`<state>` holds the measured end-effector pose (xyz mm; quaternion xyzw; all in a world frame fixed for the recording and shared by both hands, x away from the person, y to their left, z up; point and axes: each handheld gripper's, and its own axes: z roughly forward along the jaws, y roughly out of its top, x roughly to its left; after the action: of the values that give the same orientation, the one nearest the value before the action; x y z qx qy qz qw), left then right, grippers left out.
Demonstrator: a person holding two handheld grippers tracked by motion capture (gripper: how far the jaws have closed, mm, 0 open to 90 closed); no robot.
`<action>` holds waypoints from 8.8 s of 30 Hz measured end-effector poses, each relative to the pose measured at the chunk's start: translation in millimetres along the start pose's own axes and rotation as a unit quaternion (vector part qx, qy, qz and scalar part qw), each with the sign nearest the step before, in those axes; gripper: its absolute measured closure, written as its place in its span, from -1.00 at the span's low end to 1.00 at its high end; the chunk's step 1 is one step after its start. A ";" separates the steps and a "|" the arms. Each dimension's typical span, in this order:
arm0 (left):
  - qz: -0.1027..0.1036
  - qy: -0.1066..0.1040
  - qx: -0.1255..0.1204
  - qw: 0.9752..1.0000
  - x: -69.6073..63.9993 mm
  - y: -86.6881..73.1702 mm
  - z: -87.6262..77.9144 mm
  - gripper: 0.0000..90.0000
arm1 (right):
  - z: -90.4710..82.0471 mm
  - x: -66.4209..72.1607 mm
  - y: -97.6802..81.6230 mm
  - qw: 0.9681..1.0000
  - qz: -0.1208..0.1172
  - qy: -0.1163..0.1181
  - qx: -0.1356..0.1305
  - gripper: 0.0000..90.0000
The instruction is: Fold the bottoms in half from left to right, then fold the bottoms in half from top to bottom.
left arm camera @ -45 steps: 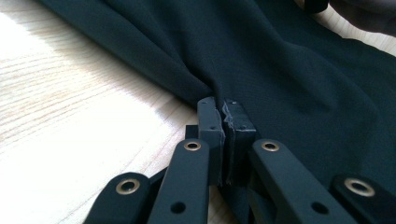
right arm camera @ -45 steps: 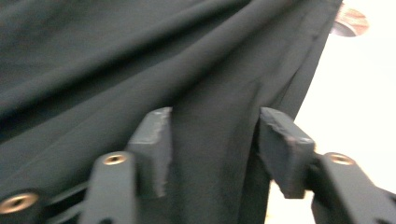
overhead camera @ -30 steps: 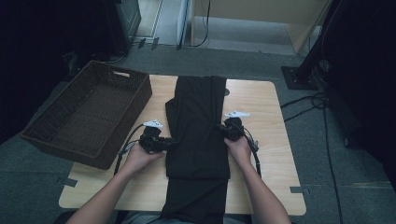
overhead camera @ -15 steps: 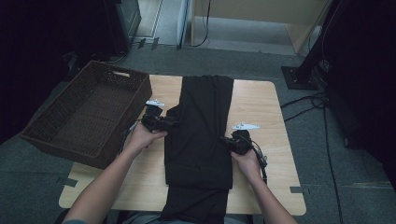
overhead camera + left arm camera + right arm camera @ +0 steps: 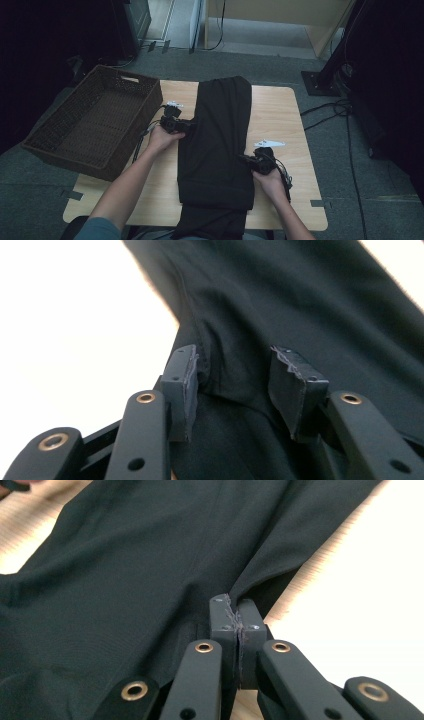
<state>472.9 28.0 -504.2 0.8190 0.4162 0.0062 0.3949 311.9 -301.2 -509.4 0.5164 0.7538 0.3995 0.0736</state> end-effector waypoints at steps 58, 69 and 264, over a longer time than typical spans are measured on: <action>-0.034 -0.043 0.001 0.998 3.6 -77.1 -73.2 0.97 | 11.6 -23.3 39.1 0.997 -0.027 -0.048 -0.061 0.23; -0.042 -0.049 -0.051 0.997 1.4 -26.9 -76.7 0.22 | 45.3 -42.9 79.3 0.992 -0.031 -0.085 -0.084 -0.06; 0.059 -0.061 0.033 0.996 -56.0 -77.8 -40.5 0.87 | 20.8 22.7 19.4 0.998 -0.036 0.054 0.002 0.82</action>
<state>369.9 42.1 -509.3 0.8537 0.3420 -0.0339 0.3912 326.5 -268.4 -503.3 0.4671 0.7755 0.4223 0.0460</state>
